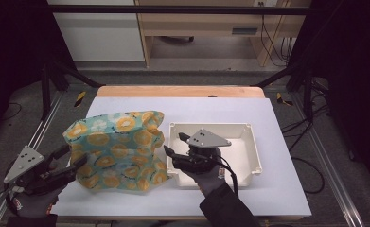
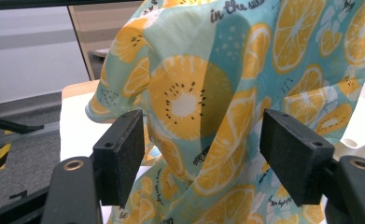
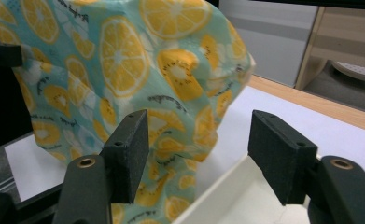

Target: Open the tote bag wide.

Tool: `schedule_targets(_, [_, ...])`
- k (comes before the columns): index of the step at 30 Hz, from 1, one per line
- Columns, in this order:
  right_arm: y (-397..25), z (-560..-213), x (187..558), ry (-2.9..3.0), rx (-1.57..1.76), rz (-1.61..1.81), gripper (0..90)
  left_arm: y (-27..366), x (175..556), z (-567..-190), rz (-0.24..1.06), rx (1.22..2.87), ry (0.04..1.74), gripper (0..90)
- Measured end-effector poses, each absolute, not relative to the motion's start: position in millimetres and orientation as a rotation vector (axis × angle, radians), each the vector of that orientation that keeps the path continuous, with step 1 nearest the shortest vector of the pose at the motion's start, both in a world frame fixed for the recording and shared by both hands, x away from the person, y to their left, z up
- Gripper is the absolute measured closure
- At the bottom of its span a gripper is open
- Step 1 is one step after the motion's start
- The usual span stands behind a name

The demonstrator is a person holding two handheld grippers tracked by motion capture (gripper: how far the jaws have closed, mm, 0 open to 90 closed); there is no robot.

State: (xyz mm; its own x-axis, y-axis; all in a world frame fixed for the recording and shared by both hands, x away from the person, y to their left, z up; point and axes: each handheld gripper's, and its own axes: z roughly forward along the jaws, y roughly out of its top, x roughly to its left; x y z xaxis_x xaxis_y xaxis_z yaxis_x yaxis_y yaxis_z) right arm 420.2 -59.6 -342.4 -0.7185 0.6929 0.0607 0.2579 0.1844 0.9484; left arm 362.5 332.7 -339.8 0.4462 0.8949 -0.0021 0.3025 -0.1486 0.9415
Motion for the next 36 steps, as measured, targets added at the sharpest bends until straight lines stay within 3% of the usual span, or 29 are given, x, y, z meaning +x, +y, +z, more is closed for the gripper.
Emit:
schedule_targets(11, [-24,-336,424,2.108,0.851,1.599,43.9,332,363,-340,0.723,1.692,1.060,48.3])
schedule_targets(18, [-15,-338,428,2.113,0.853,1.603,48.9,332,363,-340,0.709,1.692,1.070,54.6])
schedule_targets(36, [-4,-341,431,2.138,0.840,1.607,78.5,334,364,-342,0.674,1.683,1.082,72.8])
